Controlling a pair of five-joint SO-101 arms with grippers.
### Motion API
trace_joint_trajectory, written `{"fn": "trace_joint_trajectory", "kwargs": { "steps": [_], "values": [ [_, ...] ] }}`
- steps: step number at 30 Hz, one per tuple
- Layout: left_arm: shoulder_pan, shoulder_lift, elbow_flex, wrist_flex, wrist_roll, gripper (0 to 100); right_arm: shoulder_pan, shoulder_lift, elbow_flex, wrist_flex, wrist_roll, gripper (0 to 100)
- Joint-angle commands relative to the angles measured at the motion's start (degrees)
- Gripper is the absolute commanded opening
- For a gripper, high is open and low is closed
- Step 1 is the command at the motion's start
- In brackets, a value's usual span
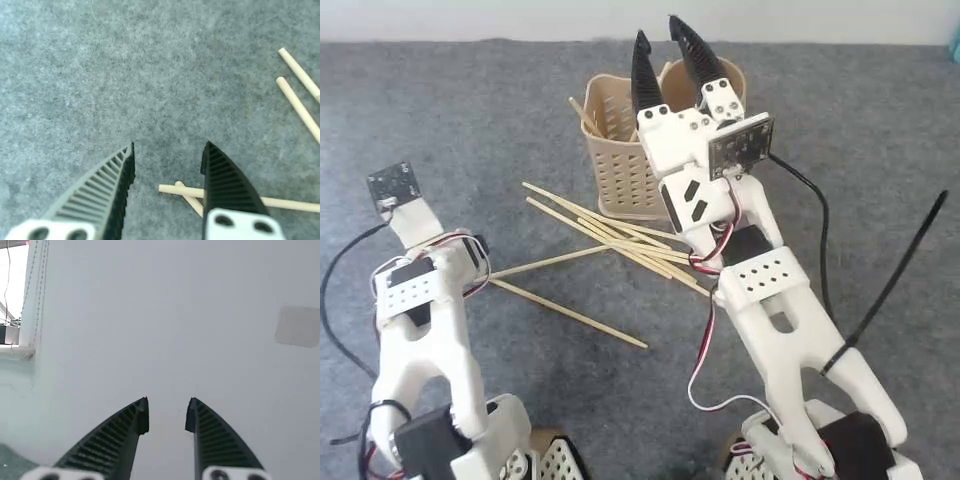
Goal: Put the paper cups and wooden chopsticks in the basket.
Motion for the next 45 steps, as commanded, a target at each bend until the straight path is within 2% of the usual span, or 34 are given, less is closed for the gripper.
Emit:
{"fn": "trace_joint_trajectory", "kwargs": {
  "steps": [1,4,9,11,15,19,24,29,34,45],
  "values": [
    [0.2,0.0,-1.2,-1.1,-0.5,21,0.4,-3.6,-0.4,4.0,0.4,14.4],
    [0.2,0.0,-1.2,-1.1,-0.5,21,0.4,-11.2,-0.8,16.7,-3.9,14.4],
    [0.2,0.0,-1.2,-1.1,-0.4,21,0.4,-27.2,-5.3,50.9,-12.6,14.4],
    [0.3,-0.1,-1.2,-0.8,-0.4,21,0.4,-31.8,-6.9,61.6,-15.1,14.4],
    [1.8,-0.4,-1.3,2.5,-0.4,21,0.9,-36.6,-9.1,77.7,-19.0,14.4],
    [3.0,-0.5,-1.5,5.5,-0.4,21,0.9,-39.0,-9.5,89.5,-21.1,14.4],
    [3.2,-0.5,-1.6,11.5,0.0,21,0.9,-39.7,-9.2,100.4,-22.2,14.4],
    [10.7,0.1,-0.8,18.5,0.7,21,0.9,-40.2,-4.0,103.5,-22.2,14.4],
    [11.8,0.1,1.2,14.2,8.4,21,0.6,-40.2,0.9,103.4,-22.2,14.3],
    [12.3,1.9,-0.8,15.3,9.0,21,0.8,-40.2,8.5,100.7,-21.9,14.3]
  ]
}}
